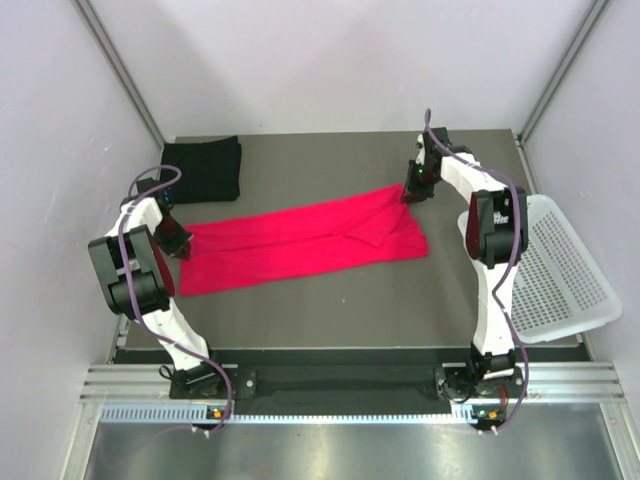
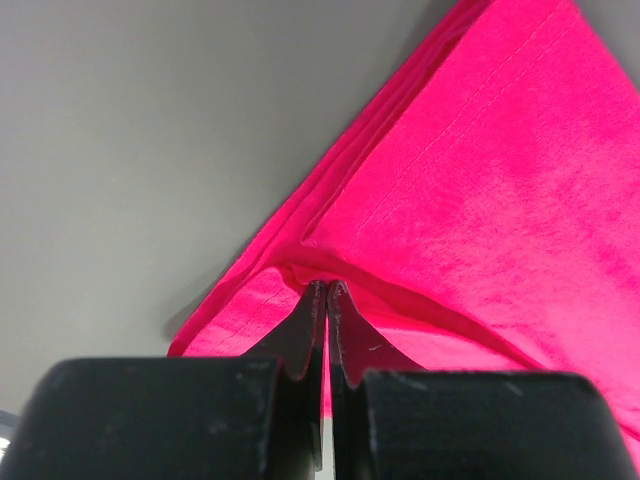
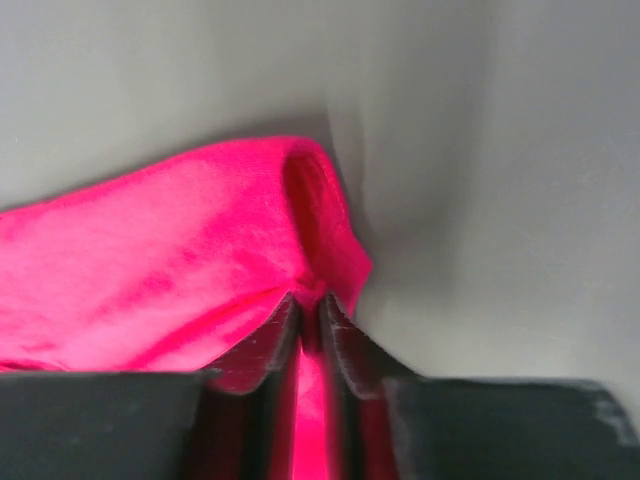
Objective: Fold and stack the t-shirts
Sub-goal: Fold the tshirt
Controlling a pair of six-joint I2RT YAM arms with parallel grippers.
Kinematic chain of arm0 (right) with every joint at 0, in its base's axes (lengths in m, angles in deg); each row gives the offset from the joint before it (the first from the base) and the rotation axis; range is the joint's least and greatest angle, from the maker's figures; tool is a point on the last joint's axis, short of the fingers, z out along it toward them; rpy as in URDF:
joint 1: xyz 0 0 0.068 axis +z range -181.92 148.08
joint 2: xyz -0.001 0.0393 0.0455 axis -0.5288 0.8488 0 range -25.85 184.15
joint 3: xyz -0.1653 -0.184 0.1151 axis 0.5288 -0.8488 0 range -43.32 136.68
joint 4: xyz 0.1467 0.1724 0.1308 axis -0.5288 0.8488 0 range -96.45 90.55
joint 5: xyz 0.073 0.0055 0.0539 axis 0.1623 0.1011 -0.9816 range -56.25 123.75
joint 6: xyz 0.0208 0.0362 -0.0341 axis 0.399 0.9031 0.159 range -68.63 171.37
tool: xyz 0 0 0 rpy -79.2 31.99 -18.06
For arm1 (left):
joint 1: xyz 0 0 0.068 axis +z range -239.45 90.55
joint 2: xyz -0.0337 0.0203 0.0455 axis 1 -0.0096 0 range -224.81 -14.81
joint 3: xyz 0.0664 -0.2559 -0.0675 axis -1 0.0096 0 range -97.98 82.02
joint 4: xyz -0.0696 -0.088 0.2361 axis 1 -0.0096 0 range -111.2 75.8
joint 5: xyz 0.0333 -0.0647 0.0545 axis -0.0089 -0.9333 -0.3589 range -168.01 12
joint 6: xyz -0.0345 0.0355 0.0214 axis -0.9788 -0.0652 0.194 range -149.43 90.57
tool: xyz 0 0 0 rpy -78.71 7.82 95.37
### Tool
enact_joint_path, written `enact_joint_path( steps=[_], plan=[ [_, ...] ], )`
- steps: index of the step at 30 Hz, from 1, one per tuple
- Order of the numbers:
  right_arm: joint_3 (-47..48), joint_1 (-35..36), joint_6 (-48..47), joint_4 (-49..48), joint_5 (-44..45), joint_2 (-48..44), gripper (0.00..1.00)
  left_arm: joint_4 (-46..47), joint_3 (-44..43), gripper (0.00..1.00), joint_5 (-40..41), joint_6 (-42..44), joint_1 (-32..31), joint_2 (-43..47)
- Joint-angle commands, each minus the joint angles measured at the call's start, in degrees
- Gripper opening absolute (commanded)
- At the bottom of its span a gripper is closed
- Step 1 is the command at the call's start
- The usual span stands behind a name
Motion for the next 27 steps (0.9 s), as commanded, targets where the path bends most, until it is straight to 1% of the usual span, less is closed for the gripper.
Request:
enact_joint_path(
  steps=[1,3,7,13,16,27],
  plan=[
    [3.4,0.0,-0.3,0.0,0.2,0.2,0.09,1.4,0.6,0.0,-0.1,-0.5,0.1,2.3],
    [3.2,0.0,-0.2,0.1,1.8,-1.1,0.07,1.3,0.7,0.0,0.3,-0.5,0.1,2.4],
    [4.9,-0.1,-0.8,1.7,5.0,-3.3,0.06,1.6,1.3,0.0,0.9,-0.6,0.1,2.2],
    [5.7,0.0,0.2,3.1,4.3,-5.9,0.04,1.8,1.2,0.0,1.0,-1.0,0.1,1.7],
    [5.0,-0.1,0.5,3.1,4.0,-7.4,0.0,1.6,1.3,0.0,1.5,-1.0,0.1,2.2],
    [6.0,-0.6,0.3,2.7,3.0,-7.0,0.0,1.1,0.0,0.0,2.5,-1.5,0.1,2.9]
  ],
)
